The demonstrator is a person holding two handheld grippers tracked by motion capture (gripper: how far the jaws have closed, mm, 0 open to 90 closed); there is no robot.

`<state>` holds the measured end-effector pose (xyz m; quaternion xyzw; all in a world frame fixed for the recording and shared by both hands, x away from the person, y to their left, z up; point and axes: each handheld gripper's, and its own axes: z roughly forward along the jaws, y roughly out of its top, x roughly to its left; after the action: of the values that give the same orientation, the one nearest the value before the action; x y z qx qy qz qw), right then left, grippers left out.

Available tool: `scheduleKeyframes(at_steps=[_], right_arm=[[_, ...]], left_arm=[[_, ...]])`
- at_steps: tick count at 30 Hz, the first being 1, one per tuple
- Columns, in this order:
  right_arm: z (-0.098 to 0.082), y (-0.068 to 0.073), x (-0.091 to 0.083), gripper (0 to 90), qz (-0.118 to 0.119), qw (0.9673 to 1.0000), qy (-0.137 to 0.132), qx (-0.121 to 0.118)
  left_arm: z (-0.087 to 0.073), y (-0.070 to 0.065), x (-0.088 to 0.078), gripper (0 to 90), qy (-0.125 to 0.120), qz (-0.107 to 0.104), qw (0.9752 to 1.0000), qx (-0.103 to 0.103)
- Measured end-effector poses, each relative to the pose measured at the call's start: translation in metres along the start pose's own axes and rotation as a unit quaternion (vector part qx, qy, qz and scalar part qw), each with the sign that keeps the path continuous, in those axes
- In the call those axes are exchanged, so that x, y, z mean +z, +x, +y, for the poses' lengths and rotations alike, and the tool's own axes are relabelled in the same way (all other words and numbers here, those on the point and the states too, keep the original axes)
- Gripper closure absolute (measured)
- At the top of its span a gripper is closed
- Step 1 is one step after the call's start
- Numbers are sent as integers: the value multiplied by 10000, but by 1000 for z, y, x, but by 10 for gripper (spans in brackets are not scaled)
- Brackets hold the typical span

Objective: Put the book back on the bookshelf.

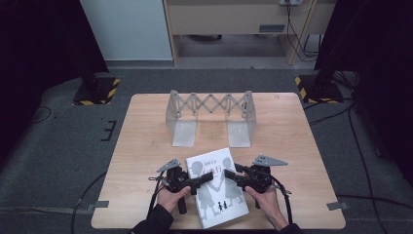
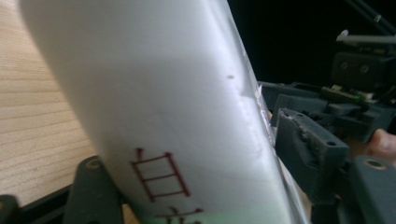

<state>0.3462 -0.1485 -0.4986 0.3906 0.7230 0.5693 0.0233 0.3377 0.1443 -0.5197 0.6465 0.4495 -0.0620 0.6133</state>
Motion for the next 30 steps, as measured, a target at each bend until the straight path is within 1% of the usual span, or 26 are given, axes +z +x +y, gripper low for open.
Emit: scheduleKeyframes(at_steps=[2,4,6,8,10,11,13,15,18,19,21,22,23,24,26,27,28,30], right_arm=[[1,0,-1,500,1,10000,-2,-15],[1,0,-3,495,-49,10000,-39,-33],[4,-3,-8,463,-100,9999,-128,-16],[6,-9,-15,436,-186,9995,-266,58],[8,-16,-23,394,-333,9986,-380,134],[9,-20,-26,366,-448,9980,-411,166],[11,-27,-32,334,-786,9961,-384,152],[12,-34,-38,303,-1174,9927,-257,24],[12,-44,-45,253,-1590,9872,-119,34],[11,-48,-47,236,-1678,9858,-86,24],[9,-55,-50,201,-1928,9812,12,12],[8,-59,-51,180,-2026,9792,73,37],[6,-62,-52,163,-2124,9771,142,35],[5,-65,-53,155,-2218,9748,247,25],[2,-71,-55,139,-2389,9702,395,26],[1,-74,-56,133,-2468,9680,450,6],[0,-77,-57,124,-2567,9648,561,-53],[-2,-80,-59,117,-2686,9610,657,-87]], left_arm=[[1,-2,-1,350,-12,10,10000,-27],[2,-4,-2,367,-22,20,9999,-110],[2,-5,-2,375,-21,22,9999,-117],[3,-5,-3,388,-46,-11,9997,-233],[5,-6,-5,419,-111,-72,9994,-314],[6,-7,-5,433,-133,-69,9994,-316],[8,-10,-6,438,-141,-34,9997,-217],[9,-12,-8,439,-161,-7,9998,-153],[12,-14,-9,445,-157,48,9998,-133],[12,-14,-9,447,-166,54,9997,-145],[14,-16,-10,453,-182,41,9997,-158],[15,-17,-11,459,-187,35,9997,-161],[16,-18,-12,463,-182,36,9998,-120],[18,-20,-12,468,-193,16,9997,-117],[21,-24,-13,478,-177,2,9998,-41],[23,-26,-13,481,-163,15,9999,4],[25,-28,-14,486,-153,-7,9999,-22],[28,-32,-15,499,-149,-44,9999,2]])
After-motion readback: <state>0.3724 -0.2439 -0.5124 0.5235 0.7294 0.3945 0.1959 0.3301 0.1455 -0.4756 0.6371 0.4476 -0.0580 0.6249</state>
